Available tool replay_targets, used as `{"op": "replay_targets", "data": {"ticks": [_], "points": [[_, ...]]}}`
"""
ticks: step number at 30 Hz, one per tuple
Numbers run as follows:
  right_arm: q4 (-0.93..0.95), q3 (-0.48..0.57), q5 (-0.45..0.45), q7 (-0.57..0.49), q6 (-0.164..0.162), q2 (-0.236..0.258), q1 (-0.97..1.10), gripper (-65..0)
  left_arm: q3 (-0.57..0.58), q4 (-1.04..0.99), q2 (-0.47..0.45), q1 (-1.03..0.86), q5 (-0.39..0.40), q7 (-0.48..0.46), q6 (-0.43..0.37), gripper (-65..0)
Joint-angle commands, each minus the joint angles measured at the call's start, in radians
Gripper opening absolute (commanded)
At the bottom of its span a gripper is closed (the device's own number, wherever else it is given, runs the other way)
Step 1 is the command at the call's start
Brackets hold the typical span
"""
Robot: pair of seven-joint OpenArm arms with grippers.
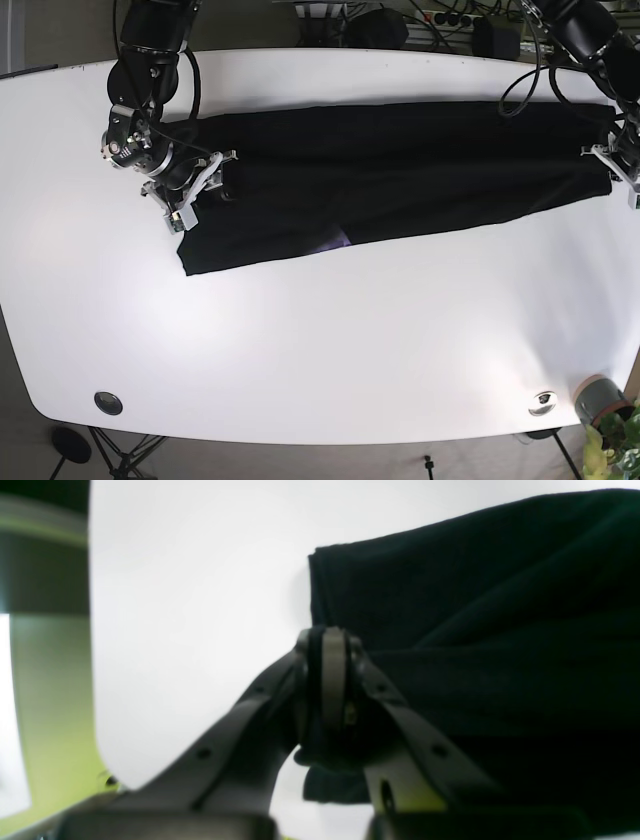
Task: Fold the T-shirt properly
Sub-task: 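Pull the folded shirt between both grippers to straighten it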
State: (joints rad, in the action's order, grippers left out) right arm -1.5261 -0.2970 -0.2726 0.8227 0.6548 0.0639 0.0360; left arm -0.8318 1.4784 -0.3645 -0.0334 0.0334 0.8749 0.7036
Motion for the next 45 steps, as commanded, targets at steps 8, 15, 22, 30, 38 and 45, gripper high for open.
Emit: {"op": "replay_targets", "data": {"ticks": [8, 15, 22, 30, 38, 45], "points": [[-0.040, 0.000, -0.011, -0.013, 0.004, 0.007, -0.011, -34.4, 0.001, -0.046, -0.026, 0.011, 0.010, -0.018, -0.005, -38.9], [-0.207, -0.001, -0.012, 0.067, 0.004, -0.020, 0.002, -34.4, -0.004, 0.014, -0.026, 0.025, 0.015, -0.016, -0.005, -23.9], [-0.348, 0.005, -0.012, 0.152, 0.006, -0.063, 0.002, -34.4, -0.008, 0.158, -0.026, -0.032, 0.208, 0.010, -0.005, -24.2], [-0.376, 0.066, -0.011, 0.182, 0.003, -0.094, 0.008, -34.4, -0.001, 0.196, -0.028, -0.138, 0.437, 0.011, -0.005, -24.2], [-0.353, 0.138, -0.004, 0.179, -0.002, -0.100, 0.035, -34.4, 0.032, 0.163, -0.028, -0.196, 0.399, 0.005, -0.005, -24.2], [-0.213, 0.138, -0.003, 0.105, -0.002, -0.100, 0.028, -34.4, 0.047, 0.009, -0.080, -0.198, 0.319, -0.032, -0.005, -24.3]]}}
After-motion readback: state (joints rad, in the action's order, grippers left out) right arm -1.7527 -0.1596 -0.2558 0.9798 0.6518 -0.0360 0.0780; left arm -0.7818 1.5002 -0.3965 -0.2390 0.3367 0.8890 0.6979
